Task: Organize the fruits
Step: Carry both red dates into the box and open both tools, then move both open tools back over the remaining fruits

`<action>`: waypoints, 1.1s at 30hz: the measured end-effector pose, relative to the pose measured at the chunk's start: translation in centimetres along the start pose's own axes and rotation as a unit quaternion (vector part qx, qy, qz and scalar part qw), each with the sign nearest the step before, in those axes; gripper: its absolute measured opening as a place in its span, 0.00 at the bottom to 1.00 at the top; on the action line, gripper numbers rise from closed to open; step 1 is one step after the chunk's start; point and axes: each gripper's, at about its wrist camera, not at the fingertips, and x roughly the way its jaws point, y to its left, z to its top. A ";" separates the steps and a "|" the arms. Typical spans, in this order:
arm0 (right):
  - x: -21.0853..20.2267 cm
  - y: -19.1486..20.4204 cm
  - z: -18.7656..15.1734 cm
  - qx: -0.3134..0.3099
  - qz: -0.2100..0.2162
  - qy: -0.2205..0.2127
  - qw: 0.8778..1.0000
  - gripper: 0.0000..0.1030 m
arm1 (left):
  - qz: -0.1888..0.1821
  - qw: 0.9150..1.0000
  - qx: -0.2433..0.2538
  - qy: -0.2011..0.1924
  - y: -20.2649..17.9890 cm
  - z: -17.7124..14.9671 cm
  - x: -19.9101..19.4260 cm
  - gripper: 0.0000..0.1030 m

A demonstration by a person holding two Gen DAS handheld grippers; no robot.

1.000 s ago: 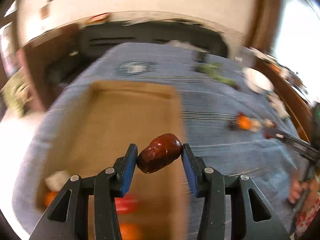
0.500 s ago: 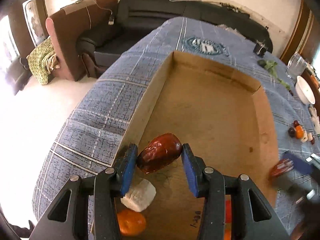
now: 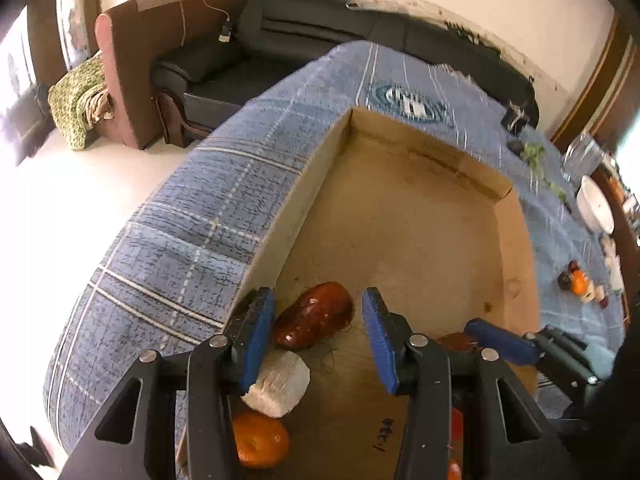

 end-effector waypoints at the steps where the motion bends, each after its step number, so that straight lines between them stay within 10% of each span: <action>1: -0.1 -0.1 0.0 0.002 -0.001 -0.001 1.000 0.49 | -0.001 1.000 -0.003 -0.006 0.0 0.0 -0.5 0.45; 12: -7.5 -3.6 -1.5 0.058 -0.013 -0.071 0.996 0.66 | 0.030 0.995 -0.033 -0.085 -2.7 -3.1 -8.5 0.81; 33: -16.4 -7.9 -9.5 0.164 -0.099 -0.161 0.968 0.72 | 0.096 0.972 0.087 -0.195 -13.1 -9.1 -13.6 0.82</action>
